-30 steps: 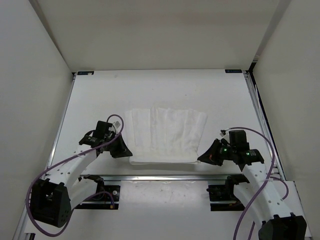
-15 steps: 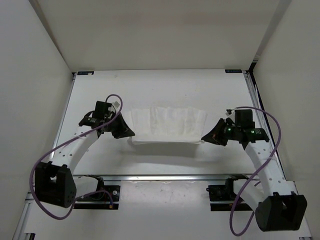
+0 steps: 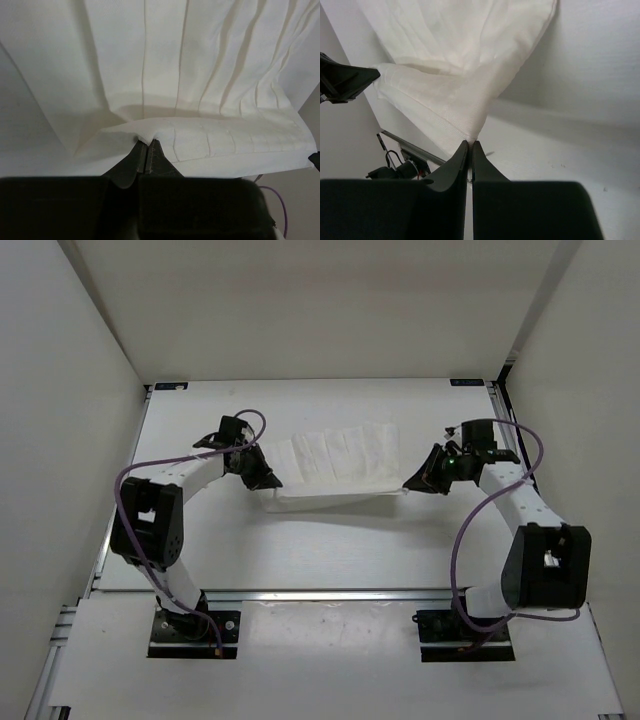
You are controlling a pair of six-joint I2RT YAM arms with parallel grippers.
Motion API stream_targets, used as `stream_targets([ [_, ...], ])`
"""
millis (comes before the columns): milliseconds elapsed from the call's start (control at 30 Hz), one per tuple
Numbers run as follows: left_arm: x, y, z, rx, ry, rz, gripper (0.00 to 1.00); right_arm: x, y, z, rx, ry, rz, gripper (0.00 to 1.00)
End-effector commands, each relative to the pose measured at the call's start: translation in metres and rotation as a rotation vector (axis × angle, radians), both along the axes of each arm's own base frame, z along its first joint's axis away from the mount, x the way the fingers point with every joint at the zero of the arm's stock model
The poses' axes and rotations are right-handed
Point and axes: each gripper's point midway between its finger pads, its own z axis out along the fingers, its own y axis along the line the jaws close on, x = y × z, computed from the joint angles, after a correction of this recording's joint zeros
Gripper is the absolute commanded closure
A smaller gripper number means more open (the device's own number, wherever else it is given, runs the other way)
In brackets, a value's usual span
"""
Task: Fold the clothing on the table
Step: Fold the skirt
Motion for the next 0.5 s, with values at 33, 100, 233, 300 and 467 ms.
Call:
stream_targets([
  [33, 0.058, 0.064, 0.0, 0.224, -0.104, 0.19, 1.0, 0.06, -0.045, 0.012, -0.157, -0.164, -0.079, 1.0],
  [100, 0.066, 0.067, 0.005, 0.213, -0.112, 0.196, 1.0, 0.07, -0.044, 0.015, -0.153, -0.165, -0.073, 1.0],
  [233, 0.052, 0.066, 0.021, 0.21, -0.143, 0.169, 1.0, 0.06, -0.047, 0.016, -0.186, -0.139, -0.062, 1.0],
  [300, 0.027, 0.066, 0.018, 0.211, -0.121, 0.162, 1.0, 0.046, -0.041, 0.018, -0.199, -0.131, -0.044, 1.0],
  [467, -0.025, 0.057, 0.036, 0.146, -0.122, 0.153, 1.0, -0.015, -0.015, -0.004, -0.189, -0.017, 0.013, 1.0],
])
